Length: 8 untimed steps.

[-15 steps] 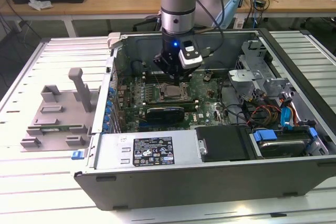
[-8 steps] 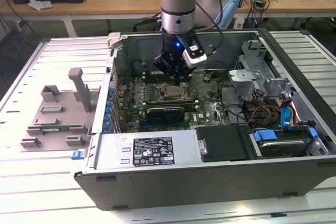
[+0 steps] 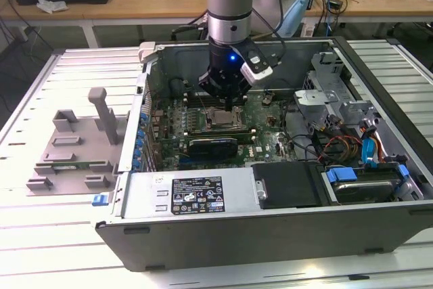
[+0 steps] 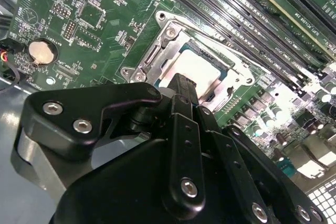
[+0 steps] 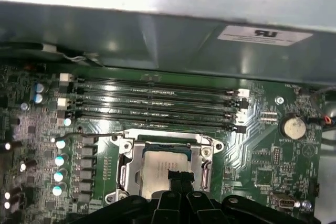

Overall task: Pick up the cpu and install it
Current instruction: 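Close the cpu cover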

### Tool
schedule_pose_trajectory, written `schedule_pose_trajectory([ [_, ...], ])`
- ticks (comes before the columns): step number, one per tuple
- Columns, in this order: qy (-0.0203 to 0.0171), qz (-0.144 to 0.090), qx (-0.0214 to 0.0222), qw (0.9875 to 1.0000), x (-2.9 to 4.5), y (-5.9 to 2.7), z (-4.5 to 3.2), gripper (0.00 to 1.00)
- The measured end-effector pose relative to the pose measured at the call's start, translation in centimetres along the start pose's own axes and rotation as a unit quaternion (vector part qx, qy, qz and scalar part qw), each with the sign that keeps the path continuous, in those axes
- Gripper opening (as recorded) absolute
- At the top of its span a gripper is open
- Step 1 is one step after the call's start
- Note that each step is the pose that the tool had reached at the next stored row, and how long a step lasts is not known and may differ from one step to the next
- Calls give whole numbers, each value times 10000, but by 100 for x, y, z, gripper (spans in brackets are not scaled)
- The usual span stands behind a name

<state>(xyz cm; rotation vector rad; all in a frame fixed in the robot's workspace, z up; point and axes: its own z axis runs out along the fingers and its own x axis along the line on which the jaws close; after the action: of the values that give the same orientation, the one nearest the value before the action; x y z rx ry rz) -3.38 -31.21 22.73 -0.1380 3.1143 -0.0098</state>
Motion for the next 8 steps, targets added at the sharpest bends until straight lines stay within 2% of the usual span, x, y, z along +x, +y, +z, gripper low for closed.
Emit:
schedule_pose_trajectory([
  [4, -1, 13, -2, 10000, 0, -2, 3, 11],
  [8, 1, 220, 9, 9998, 0, -5, 18, 11],
])
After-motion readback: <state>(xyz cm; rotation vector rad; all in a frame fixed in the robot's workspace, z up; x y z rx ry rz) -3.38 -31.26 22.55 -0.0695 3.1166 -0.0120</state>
